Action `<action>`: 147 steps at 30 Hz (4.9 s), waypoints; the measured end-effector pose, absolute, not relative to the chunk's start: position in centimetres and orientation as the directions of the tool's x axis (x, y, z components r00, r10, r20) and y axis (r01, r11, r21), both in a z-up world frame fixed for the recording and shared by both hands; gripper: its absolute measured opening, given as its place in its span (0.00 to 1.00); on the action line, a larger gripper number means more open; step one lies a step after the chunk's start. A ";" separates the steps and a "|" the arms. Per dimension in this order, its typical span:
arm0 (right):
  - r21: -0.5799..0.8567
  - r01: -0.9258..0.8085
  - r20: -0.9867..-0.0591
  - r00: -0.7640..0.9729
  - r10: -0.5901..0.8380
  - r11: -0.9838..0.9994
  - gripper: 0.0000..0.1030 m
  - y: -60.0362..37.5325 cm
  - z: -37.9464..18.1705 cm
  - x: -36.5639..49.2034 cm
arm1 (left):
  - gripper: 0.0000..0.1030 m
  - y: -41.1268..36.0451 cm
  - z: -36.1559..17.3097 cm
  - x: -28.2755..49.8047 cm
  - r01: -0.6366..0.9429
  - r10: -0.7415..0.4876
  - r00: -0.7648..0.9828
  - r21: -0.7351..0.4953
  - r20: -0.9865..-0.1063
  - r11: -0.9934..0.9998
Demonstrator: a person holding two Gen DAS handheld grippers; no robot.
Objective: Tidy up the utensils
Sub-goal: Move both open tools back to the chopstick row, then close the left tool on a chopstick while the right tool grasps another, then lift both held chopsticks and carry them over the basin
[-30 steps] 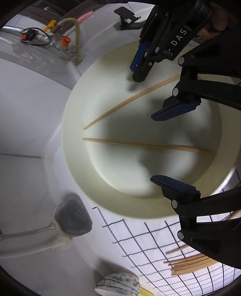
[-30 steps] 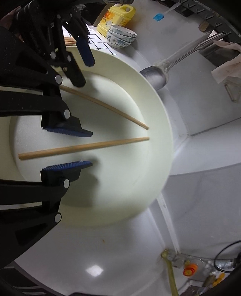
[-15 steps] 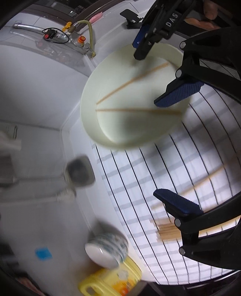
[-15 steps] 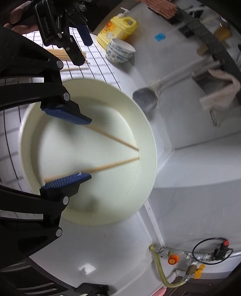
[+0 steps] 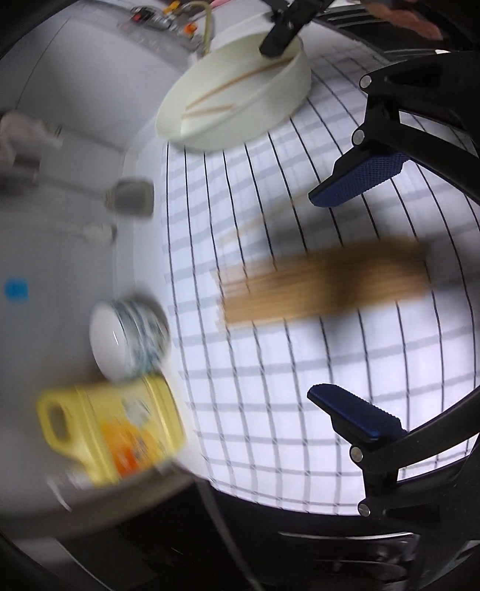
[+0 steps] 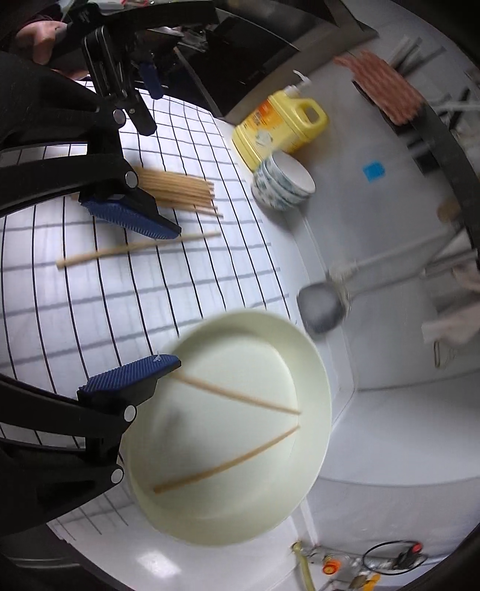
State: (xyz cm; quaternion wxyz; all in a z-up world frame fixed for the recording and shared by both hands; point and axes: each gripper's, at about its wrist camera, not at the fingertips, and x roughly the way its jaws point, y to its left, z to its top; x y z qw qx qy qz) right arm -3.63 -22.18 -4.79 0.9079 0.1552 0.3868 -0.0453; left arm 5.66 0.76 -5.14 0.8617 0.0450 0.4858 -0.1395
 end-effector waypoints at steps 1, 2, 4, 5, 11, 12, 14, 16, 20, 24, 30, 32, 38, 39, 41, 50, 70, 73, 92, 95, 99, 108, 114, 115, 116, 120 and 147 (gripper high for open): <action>0.244 0.198 -0.715 0.698 0.038 0.950 0.62 -21.4 -4.8 -3.6 | 0.92 1.9 -5.6 5.6 0.264 -0.191 0.488 -0.064 -0.852 0.962; 0.240 0.190 -0.713 0.700 0.040 0.952 0.62 -20.5 -5.0 -3.6 | 0.92 2.8 -5.9 5.5 0.252 -0.191 0.490 -0.071 -0.851 0.965; 0.218 0.183 -0.717 0.697 0.030 0.959 0.62 -18.9 -5.6 -3.5 | 0.92 4.3 -6.5 5.2 0.236 -0.194 0.496 -0.084 -0.847 0.968; 0.210 0.179 -0.721 0.693 0.028 0.961 0.62 -18.5 -6.0 -3.4 | 0.92 4.7 -6.8 5.1 0.234 -0.196 0.496 -0.088 -0.846 0.968; 0.179 0.144 -0.758 0.651 0.043 0.973 0.62 -16.0 -8.7 -2.6 | 0.93 6.2 -9.7 5.8 0.230 -0.175 0.481 -0.069 -0.859 0.971; 0.164 0.146 -0.766 0.642 0.033 0.976 0.62 -15.7 -9.0 -2.4 | 0.93 6.4 -10.2 6.1 0.225 -0.173 0.473 -0.071 -0.864 0.972; 0.152 0.143 -0.780 0.626 0.030 0.978 0.62 -15.4 -9.9 -1.9 | 0.93 6.5 -11.0 6.5 0.217 -0.178 0.460 -0.084 -0.870 0.972; 0.152 0.146 -0.789 0.614 0.031 0.978 0.62 -15.4 -10.7 -1.5 | 0.93 6.5 -11.6 6.8 0.208 -0.176 0.459 -0.087 -0.871 0.974; 0.139 0.144 -0.802 0.596 0.027 0.980 0.62 -15.6 -12.1 -0.8 | 0.93 5.9 -12.7 7.1 0.207 -0.168 0.451 -0.080 -0.877 0.975; 0.144 0.127 -0.803 0.594 0.041 0.981 0.62 -15.8 -12.9 -0.3 | 0.93 5.2 -13.3 7.5 0.202 -0.136 0.459 -0.046 -0.878 0.978; 0.156 0.112 -0.805 0.590 0.061 0.981 0.62 -16.2 -13.8 0.7 | 0.93 4.6 -13.9 8.3 0.193 -0.128 0.454 -0.042 -0.882 0.980; 0.165 0.113 -0.802 0.594 0.066 0.980 0.62 -16.3 -13.9 1.0 | 0.93 4.3 -13.9 8.4 0.198 -0.129 0.459 -0.041 -0.879 0.979; 0.167 0.111 -0.799 0.598 0.068 0.980 0.62 -16.3 -14.0 1.4 | 0.93 4.0 -14.6 8.8 0.194 -0.096 0.451 -0.008 -0.887 0.981; 0.165 0.111 -0.799 0.597 0.067 0.980 0.62 -16.3 -14.0 1.5 | 0.93 4.1 -14.7 8.8 0.192 -0.096 0.450 -0.008 -0.888 0.981; 0.156 0.114 -0.802 0.595 0.058 0.981 0.62 -16.3 -14.1 1.5 | 0.93 4.1 -14.8 8.9 0.193 -0.102 0.449 -0.015 -0.888 0.981; 0.115 0.117 -0.818 0.574 0.028 0.986 0.62 -15.9 -14.5 2.0 | 0.94 4.1 -15.1 9.1 0.193 -0.086 0.447 0.002 -0.890 0.981; -0.049 0.049 -0.830 0.554 -0.068 0.998 0.62 -14.7 -15.7 3.6 | 0.95 3.6 -15.6 11.7 0.181 -0.067 0.434 0.014 -0.898 0.983; -0.091 0.018 -0.831 0.550 -0.086 0.996 0.61 -14.0 -16.2 3.9 | 0.94 3.3 -15.6 12.0 0.179 -0.067 0.437 0.014 -0.897 0.984; -0.173 -0.148 -0.818 0.573 -0.058 0.974 0.06 -10.4 -16.9 4.5 | 0.24 0.6 -14.7 10.6 0.300 -0.153 0.464 -0.008 -0.873 0.954; -0.183 -0.154 -0.820 0.568 -0.064 0.971 0.06 -10.2 -17.0 4.9 | 0.11 0.3 -14.6 10.6 0.314 -0.166 0.456 -0.016 -0.875 0.949; -0.092 -0.116 -0.829 0.559 -0.012 0.989 0.06 -11.3 -16.9 5.0 | 0.07 0.4 -14.6 10.6 0.326 -0.182 0.443 -0.031 -0.878 0.945; 0.061 -0.033 -0.820 0.568 0.069 0.998 0.06 -12.5 -15.6 3.8 | 0.07 2.3 -13.4 9.2 0.324 -0.221 0.413 -0.084 -0.884 0.942; 0.159 -0.018 -0.793 0.593 0.138 0.987 0.06 -12.2 -13.1 2.2 | 0.07 3.3 -9.6 6.9 0.356 -0.250 0.434 -0.090 -0.865 0.930; 0.168 -0.015 -0.785 0.603 0.143 0.986 0.06 -12.2 -12.5 1.8 | 0.07 3.3 -9.0 6.7 0.363 -0.254 0.438 -0.089 -0.862 0.928; 0.181 -0.009 -0.772 0.618 0.148 0.983 0.06 -12.2 -11.5 1.3 | 0.07 3.4 -8.1 6.3 0.372 -0.261 0.445 -0.088 -0.857 0.924; 0.191 0.026 -0.741 0.660 0.127 0.981 0.06 -13.1 -8.6 -0.3 | 0.07 2.9 -5.3 5.2 0.414 -0.306 0.471 -0.099 -0.828 0.905; 0.230 0.327 -0.677 0.730 -0.091 0.917 0.06 -36.9 -2.0 -4.9 | 0.07 -21.5 0.5 6.2 0.633 -0.535 0.390 -0.204 -0.749 0.747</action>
